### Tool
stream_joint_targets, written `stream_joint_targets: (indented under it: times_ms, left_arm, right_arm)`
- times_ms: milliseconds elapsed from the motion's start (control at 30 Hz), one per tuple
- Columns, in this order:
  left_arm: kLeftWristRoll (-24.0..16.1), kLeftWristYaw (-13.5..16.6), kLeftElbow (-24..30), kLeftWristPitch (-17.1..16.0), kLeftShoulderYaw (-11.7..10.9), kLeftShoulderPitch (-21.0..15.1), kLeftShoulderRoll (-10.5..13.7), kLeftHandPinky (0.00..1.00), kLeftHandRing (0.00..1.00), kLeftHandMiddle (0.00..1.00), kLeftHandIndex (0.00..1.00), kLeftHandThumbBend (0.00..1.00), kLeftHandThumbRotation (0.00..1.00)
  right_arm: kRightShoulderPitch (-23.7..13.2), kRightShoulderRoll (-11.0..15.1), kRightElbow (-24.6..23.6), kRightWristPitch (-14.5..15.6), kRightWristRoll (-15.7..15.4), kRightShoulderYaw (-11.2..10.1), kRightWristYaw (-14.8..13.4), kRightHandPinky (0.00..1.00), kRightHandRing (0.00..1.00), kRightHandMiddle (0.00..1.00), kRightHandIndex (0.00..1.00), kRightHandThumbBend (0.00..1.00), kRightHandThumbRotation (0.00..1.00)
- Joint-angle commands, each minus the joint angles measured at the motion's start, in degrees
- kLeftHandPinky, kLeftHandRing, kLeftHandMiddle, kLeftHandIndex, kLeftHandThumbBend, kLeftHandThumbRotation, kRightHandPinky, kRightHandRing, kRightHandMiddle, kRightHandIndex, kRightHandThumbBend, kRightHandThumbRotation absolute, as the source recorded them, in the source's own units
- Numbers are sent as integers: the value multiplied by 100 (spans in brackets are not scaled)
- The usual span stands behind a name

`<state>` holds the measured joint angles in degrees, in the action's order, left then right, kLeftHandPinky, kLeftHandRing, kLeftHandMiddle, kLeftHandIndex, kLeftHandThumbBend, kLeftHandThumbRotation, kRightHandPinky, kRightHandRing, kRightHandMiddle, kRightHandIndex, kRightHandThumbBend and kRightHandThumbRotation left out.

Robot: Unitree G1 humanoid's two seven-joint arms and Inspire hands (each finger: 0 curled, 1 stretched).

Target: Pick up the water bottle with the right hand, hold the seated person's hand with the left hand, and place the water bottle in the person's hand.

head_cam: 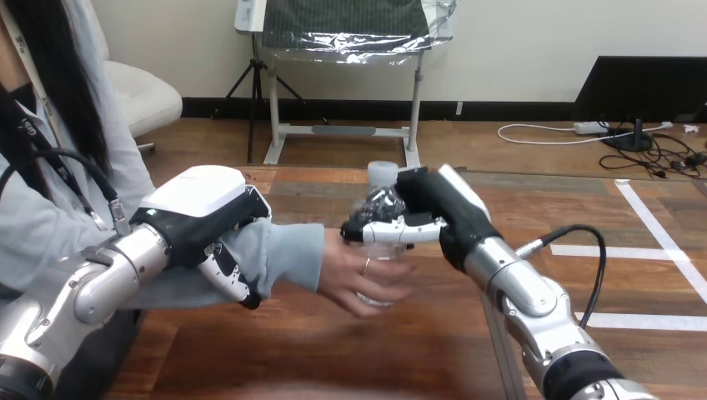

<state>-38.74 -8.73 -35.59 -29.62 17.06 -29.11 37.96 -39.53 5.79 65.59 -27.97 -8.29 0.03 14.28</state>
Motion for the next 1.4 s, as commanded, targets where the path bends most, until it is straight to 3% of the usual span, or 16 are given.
stream_joint_targets:
  times_ms: [0,400,633,1200,1367]
  left_arm:
    - [61,268,-67,-175,-54,-908,-133,21,26,32,31,93,3]
    - [57,290,-161,-176,-40,-933,-190,20,26,33,31,93,3]
    - [96,277,-193,-215,-56,-926,-203,20,26,33,32,94,3]
    - [87,351,-286,-310,-73,-904,-217,21,27,34,35,94,2]
    - [83,348,-235,-317,-81,-876,-206,26,31,39,40,96,5]
  right_arm:
    - [-109,-376,-1782,-380,431,120,287,7,12,19,22,66,0]
    - [382,-364,-3022,13,640,219,476,7,12,19,22,66,0]
    - [523,-329,-3437,161,721,232,536,7,12,19,22,66,0]
    - [616,-268,-3877,468,559,191,337,8,13,21,25,68,0]
    - [606,-245,-3895,637,521,178,312,12,16,25,29,74,7]
